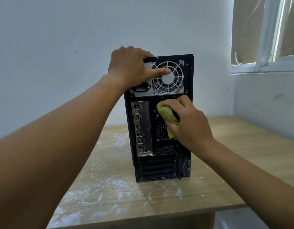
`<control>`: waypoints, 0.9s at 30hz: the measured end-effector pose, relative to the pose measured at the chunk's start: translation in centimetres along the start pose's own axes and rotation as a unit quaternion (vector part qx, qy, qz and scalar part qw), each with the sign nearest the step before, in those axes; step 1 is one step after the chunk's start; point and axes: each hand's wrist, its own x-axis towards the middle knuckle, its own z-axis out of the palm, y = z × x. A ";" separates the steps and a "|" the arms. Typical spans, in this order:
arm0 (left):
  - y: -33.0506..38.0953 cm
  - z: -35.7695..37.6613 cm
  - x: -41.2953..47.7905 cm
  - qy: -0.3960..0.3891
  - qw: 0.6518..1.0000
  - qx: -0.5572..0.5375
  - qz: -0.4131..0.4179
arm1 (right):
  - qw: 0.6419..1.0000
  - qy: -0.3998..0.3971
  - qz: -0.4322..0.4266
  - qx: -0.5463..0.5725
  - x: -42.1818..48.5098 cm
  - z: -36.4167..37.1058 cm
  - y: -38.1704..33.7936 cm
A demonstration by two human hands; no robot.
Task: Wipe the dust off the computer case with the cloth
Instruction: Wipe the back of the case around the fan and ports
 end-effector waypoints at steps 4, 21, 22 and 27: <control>0.0 0.0 0.1 -0.003 1.000 -0.004 0.001 | 1.000 0.002 -0.026 -0.008 -1.2 0.6 0.2; 0.1 -0.1 0.1 -0.006 1.000 -0.006 -0.003 | 0.985 -0.113 -0.095 -0.086 -7.9 3.4 1.5; 0.0 -0.1 0.1 -0.004 1.000 -0.005 -0.002 | 0.986 -0.110 -0.093 -0.085 -7.8 3.3 1.4; -0.1 0.1 0.2 -0.001 1.000 -0.005 0.000 | 0.987 -0.117 -0.087 -0.068 -6.6 2.7 1.4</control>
